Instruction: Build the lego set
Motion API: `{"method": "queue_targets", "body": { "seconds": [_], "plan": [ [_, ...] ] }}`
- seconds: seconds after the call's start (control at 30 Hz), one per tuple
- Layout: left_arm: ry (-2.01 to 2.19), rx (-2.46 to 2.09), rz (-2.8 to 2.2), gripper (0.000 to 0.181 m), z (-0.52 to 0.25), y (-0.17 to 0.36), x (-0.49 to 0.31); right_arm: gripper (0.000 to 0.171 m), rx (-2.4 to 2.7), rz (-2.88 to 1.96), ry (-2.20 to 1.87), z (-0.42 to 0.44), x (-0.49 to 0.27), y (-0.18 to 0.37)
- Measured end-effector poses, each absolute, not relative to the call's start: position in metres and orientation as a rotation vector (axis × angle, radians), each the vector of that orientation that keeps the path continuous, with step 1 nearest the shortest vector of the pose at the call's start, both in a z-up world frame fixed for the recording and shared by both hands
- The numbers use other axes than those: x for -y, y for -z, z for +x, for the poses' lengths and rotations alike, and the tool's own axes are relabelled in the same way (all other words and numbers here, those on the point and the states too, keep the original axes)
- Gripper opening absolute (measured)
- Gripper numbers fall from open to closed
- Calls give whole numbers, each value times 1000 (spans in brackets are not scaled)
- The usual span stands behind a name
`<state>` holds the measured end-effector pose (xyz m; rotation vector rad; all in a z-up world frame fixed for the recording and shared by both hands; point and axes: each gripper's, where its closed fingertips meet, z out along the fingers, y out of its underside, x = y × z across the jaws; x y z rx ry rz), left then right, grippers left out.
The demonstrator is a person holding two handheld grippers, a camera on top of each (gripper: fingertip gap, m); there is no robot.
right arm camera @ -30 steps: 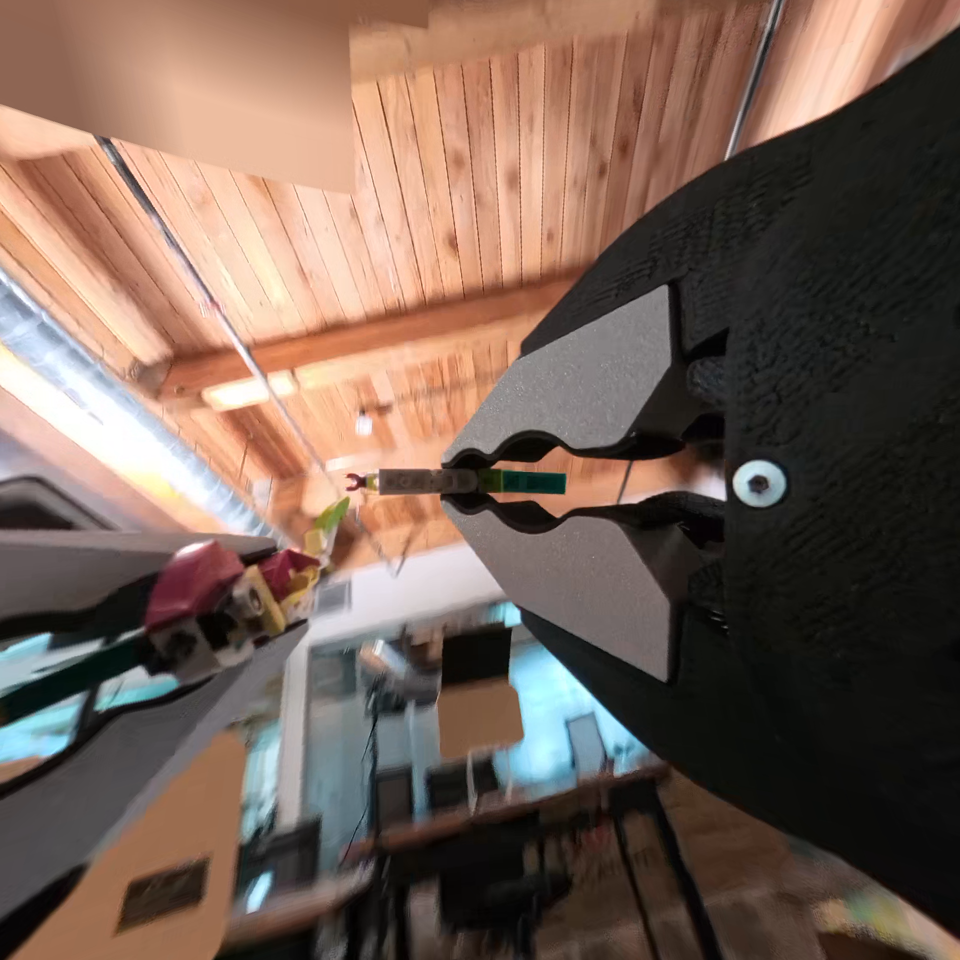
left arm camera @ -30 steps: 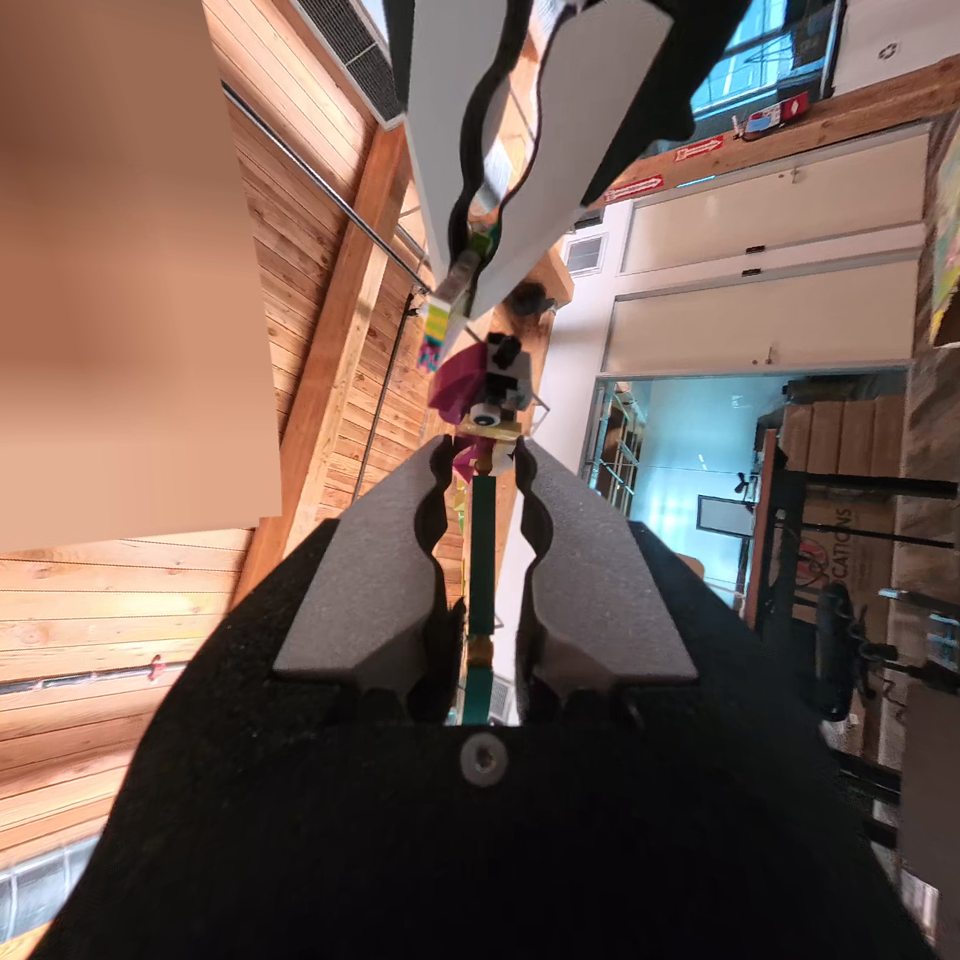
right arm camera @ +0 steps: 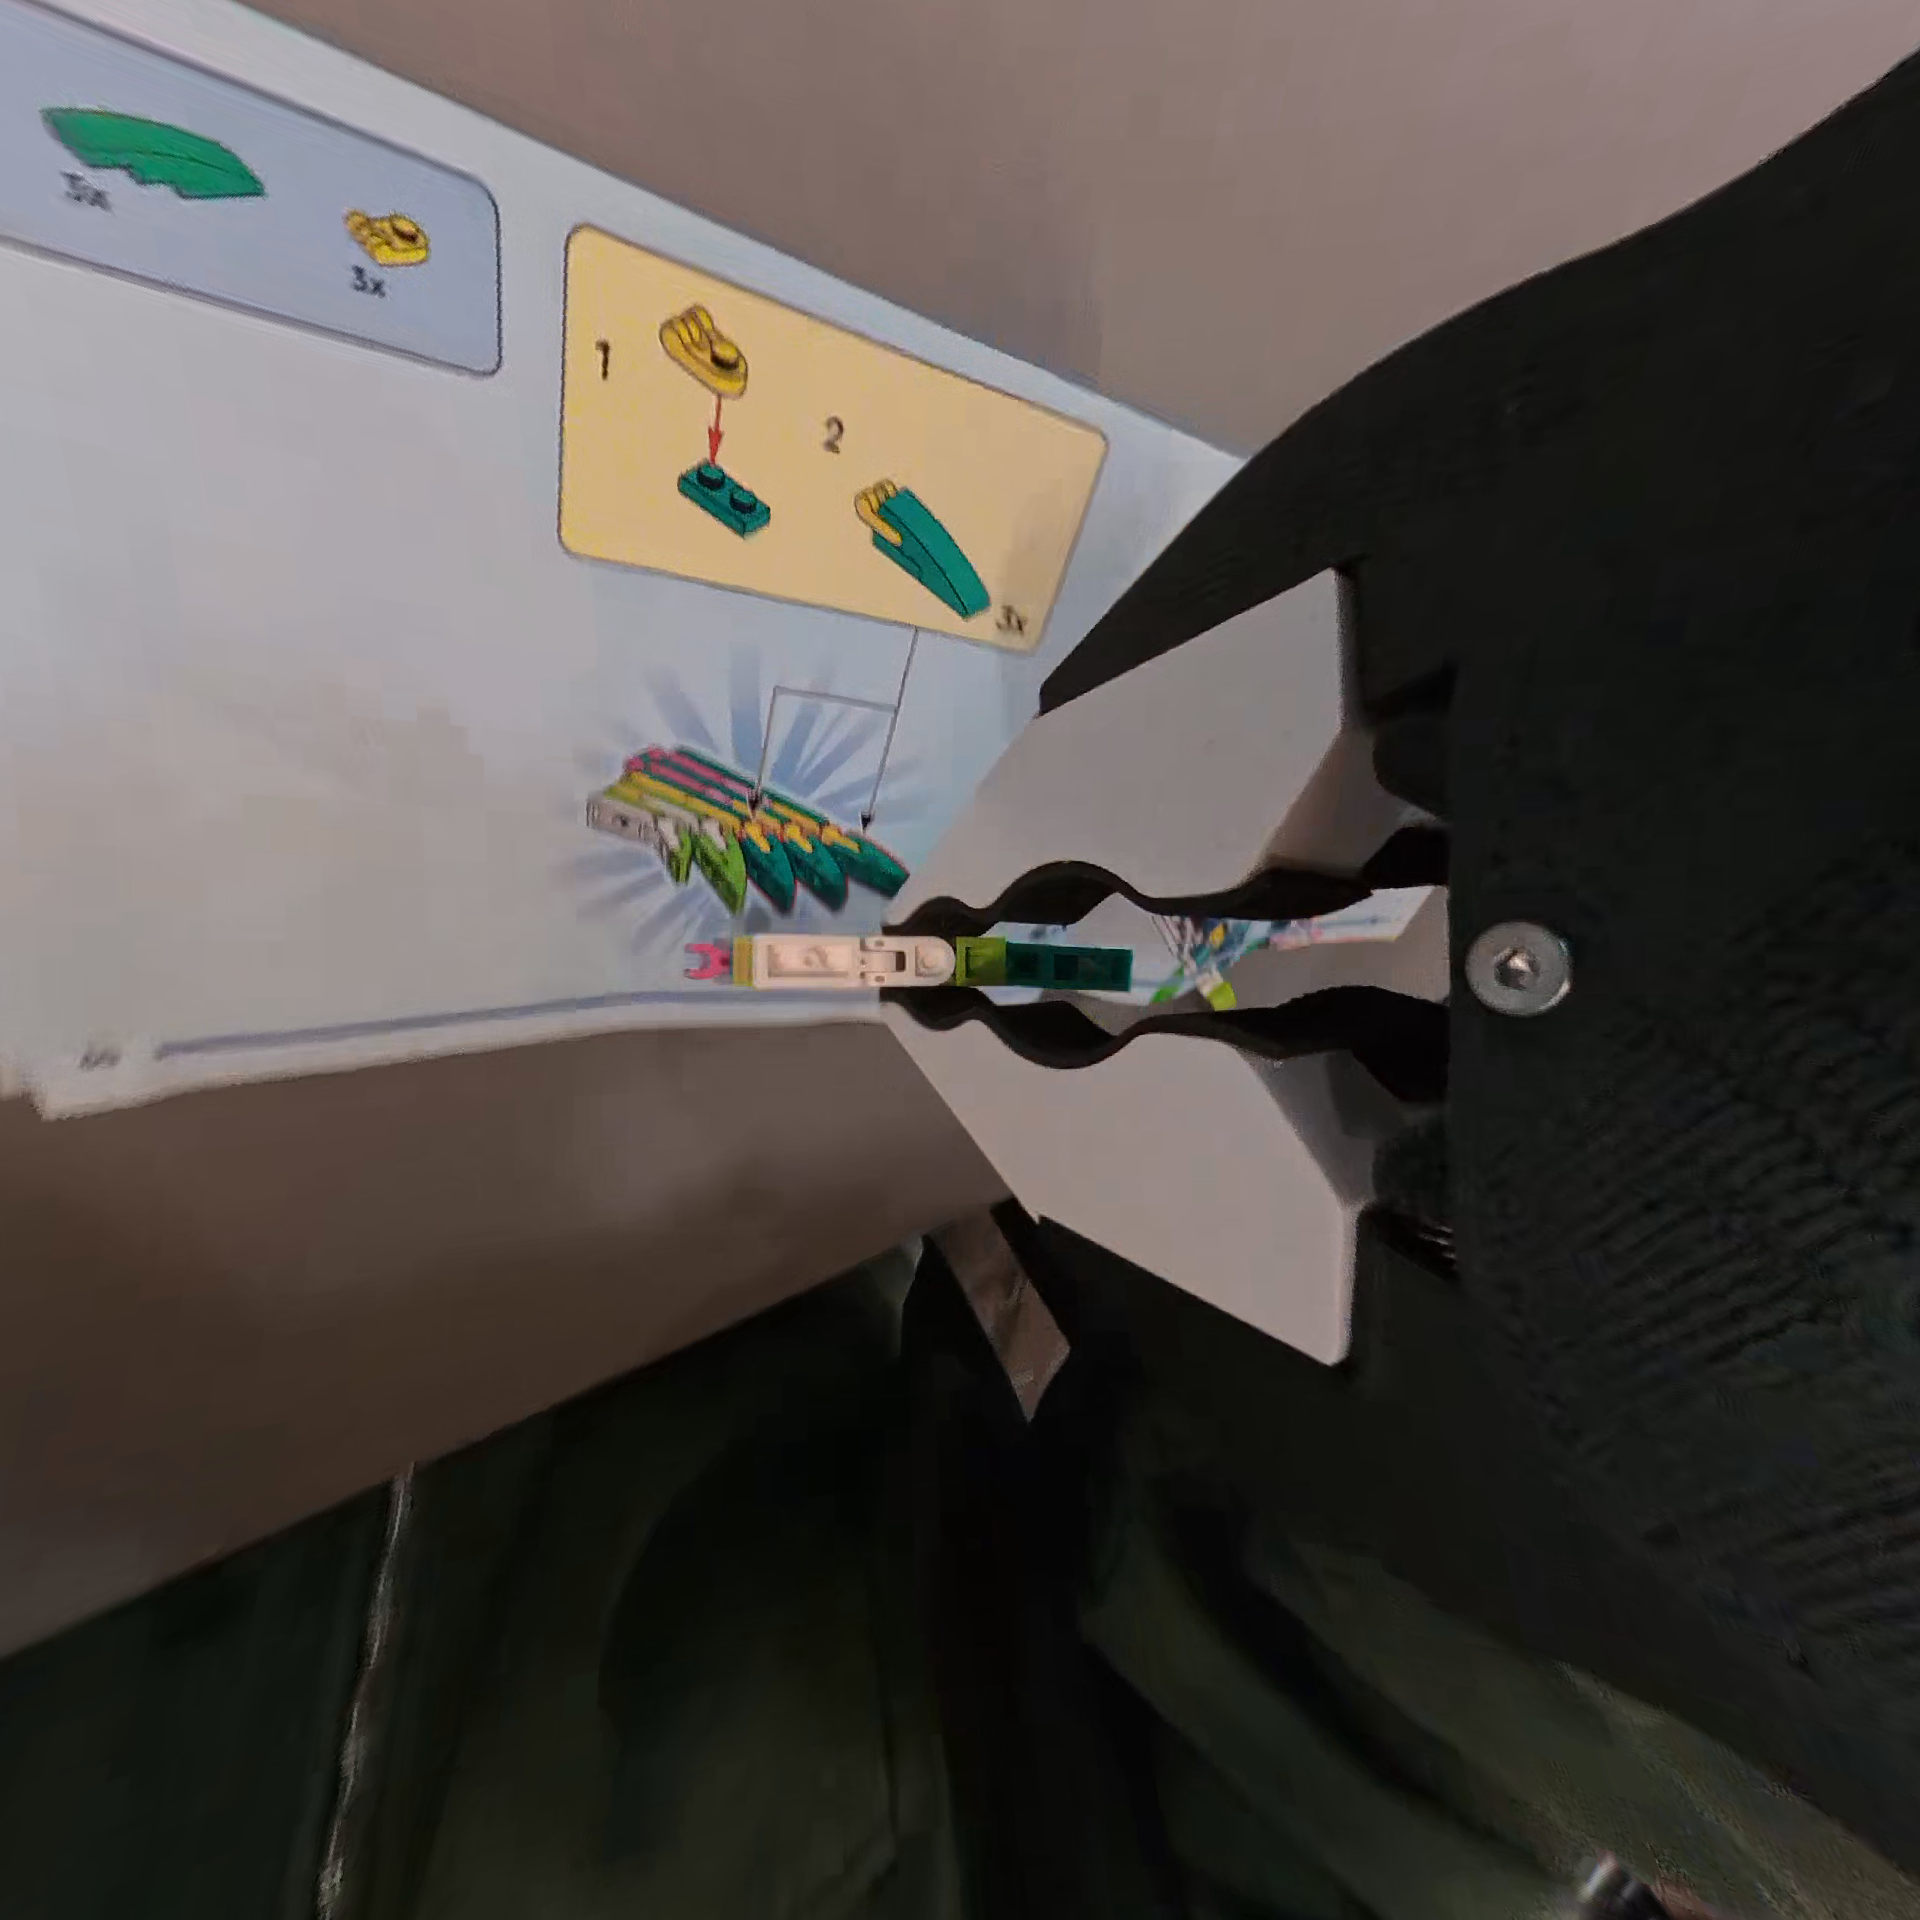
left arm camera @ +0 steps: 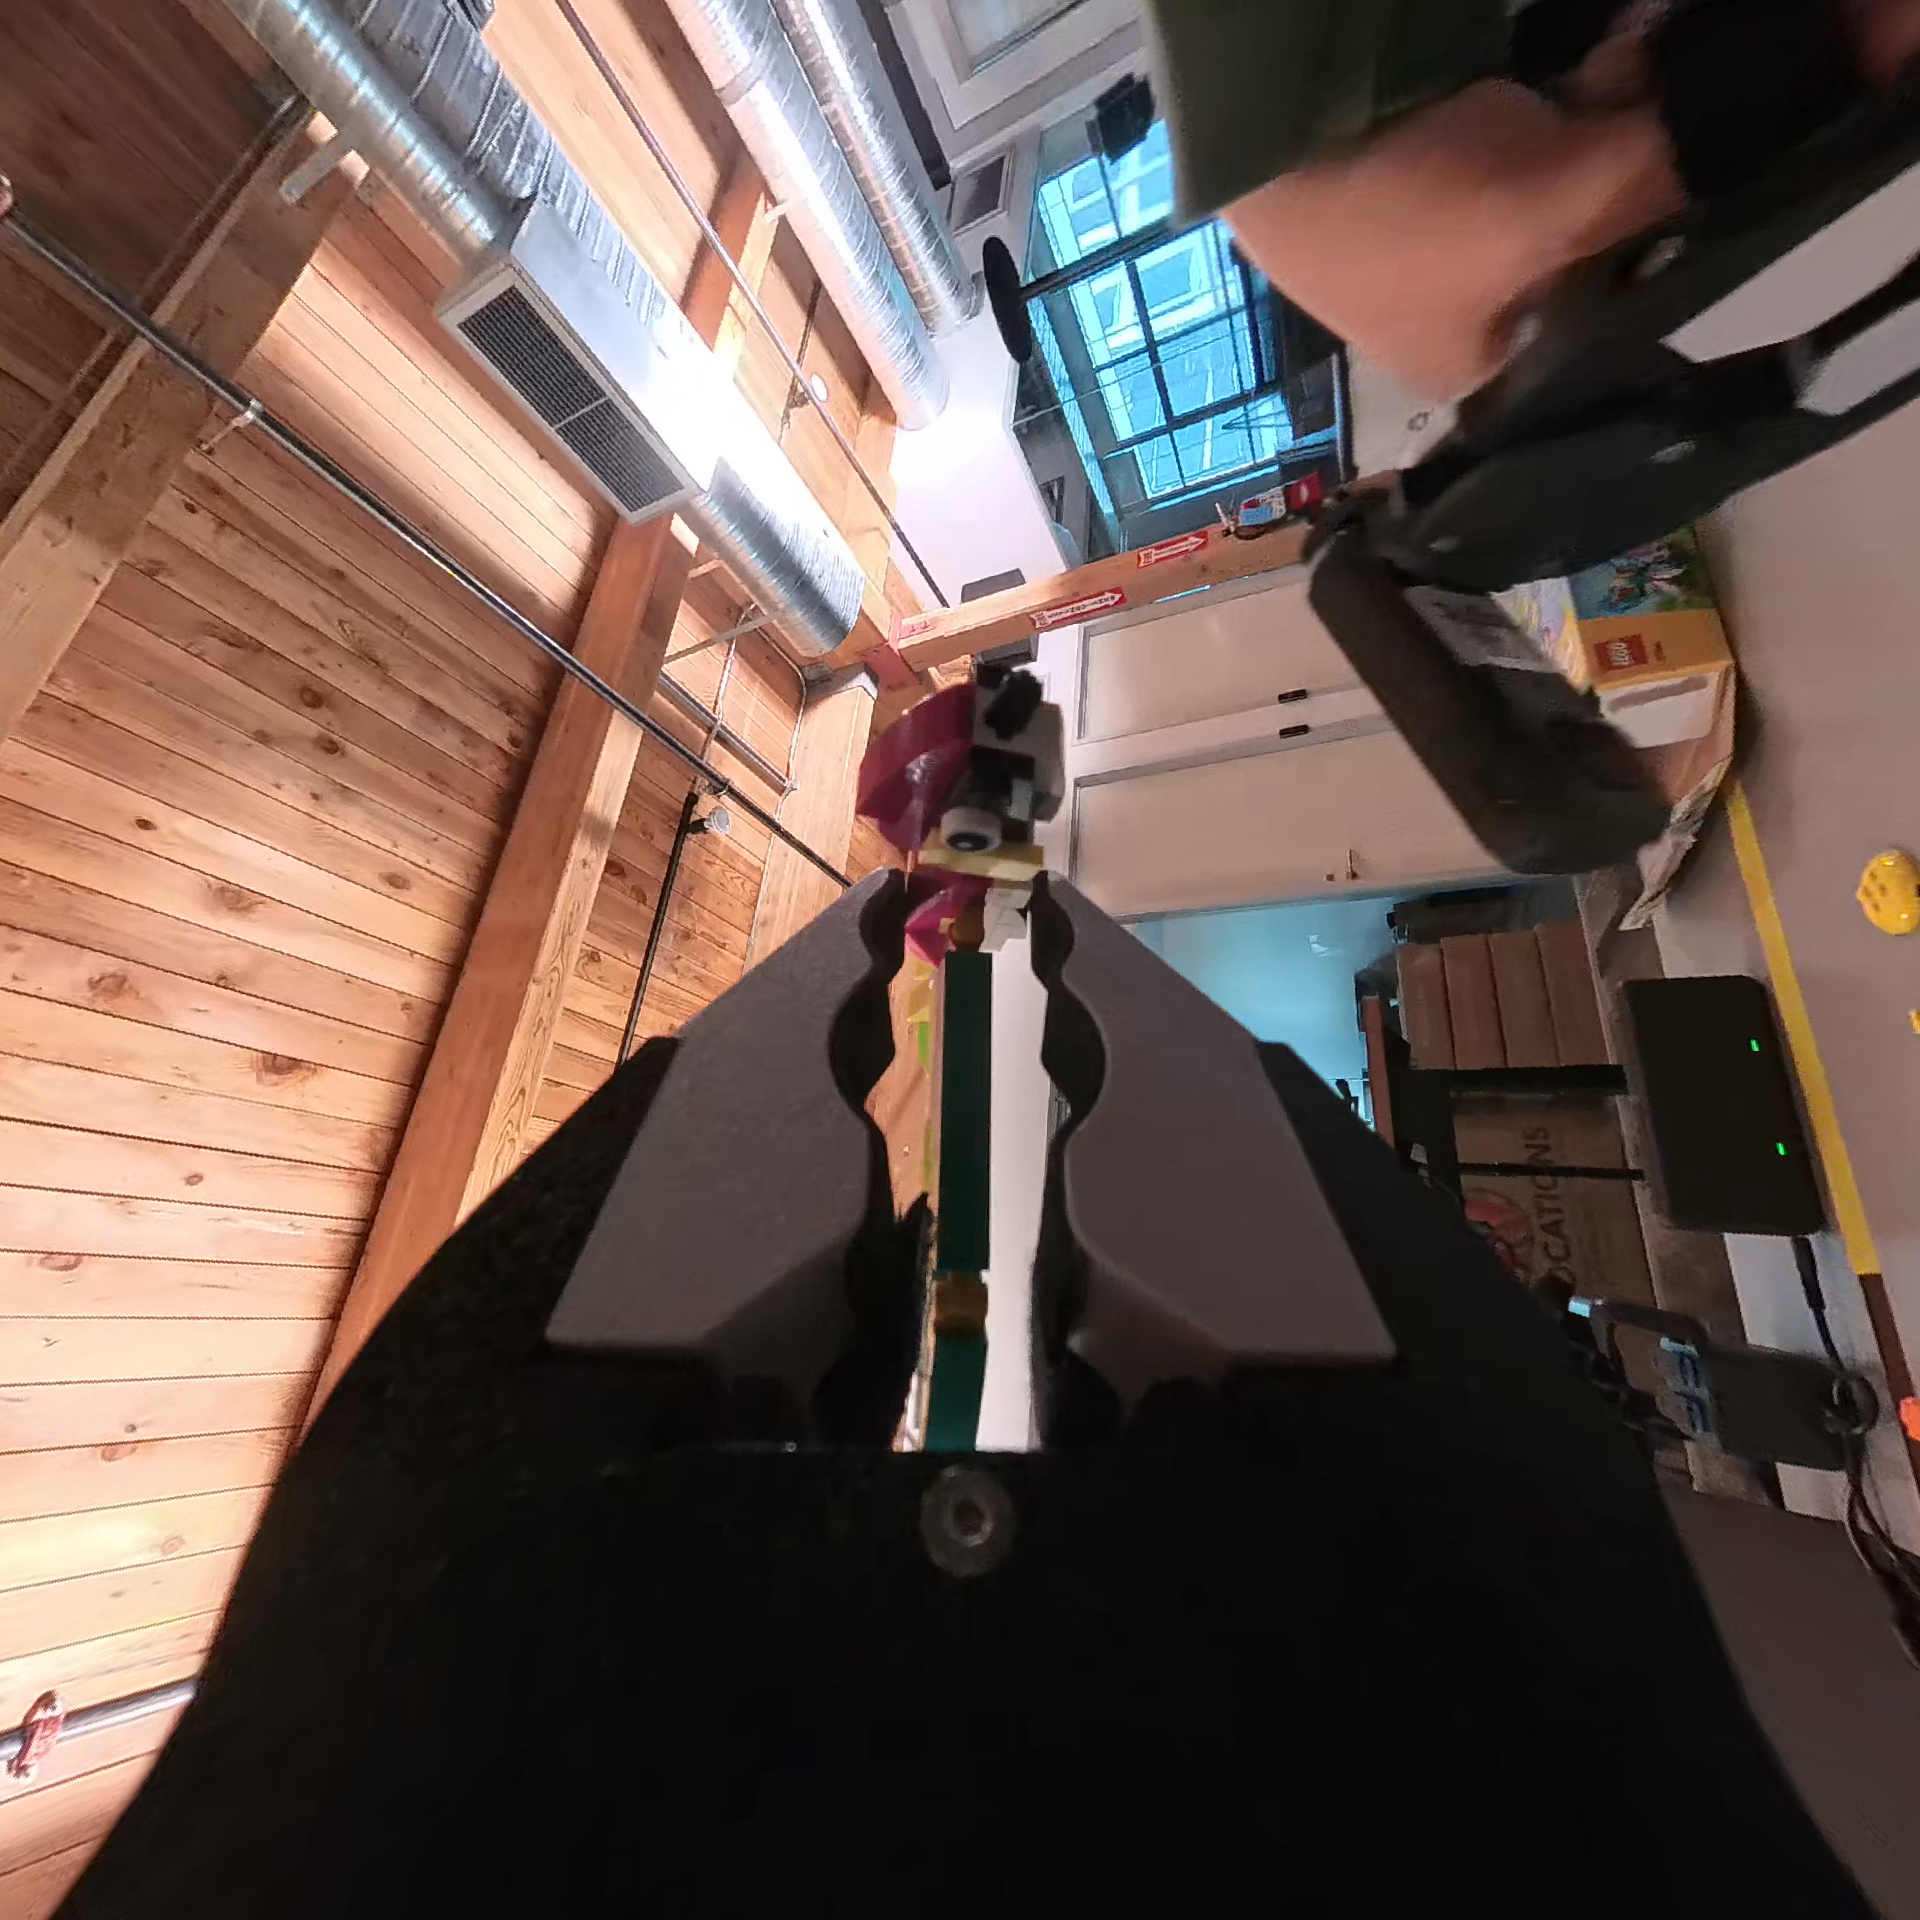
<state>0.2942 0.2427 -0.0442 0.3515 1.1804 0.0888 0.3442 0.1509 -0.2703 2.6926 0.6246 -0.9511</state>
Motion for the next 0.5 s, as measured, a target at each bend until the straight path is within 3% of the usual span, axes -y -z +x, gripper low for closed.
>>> {"method": "queue_targets", "body": {
  "seconds": [0.17, 0.23, 0.3, 0.5],
  "plan": [
    [-60, -1177, 326, 21, 292, 40, -245, 12, -621, 2778, 892, 350, -163, 287],
    [-58, -1182, 318, 21, 293, 40, -246, 26, -629, 2904, 813, 356, -172, 284],
    [-56, -1192, 308, 21, 294, 41, -249, 41, -698, 3065, 573, 370, -179, 281],
    [-47, -1215, 303, 20, 299, 46, -250, 49, -1257, 3323, -14, 372, -183, 272]
  ]
}}
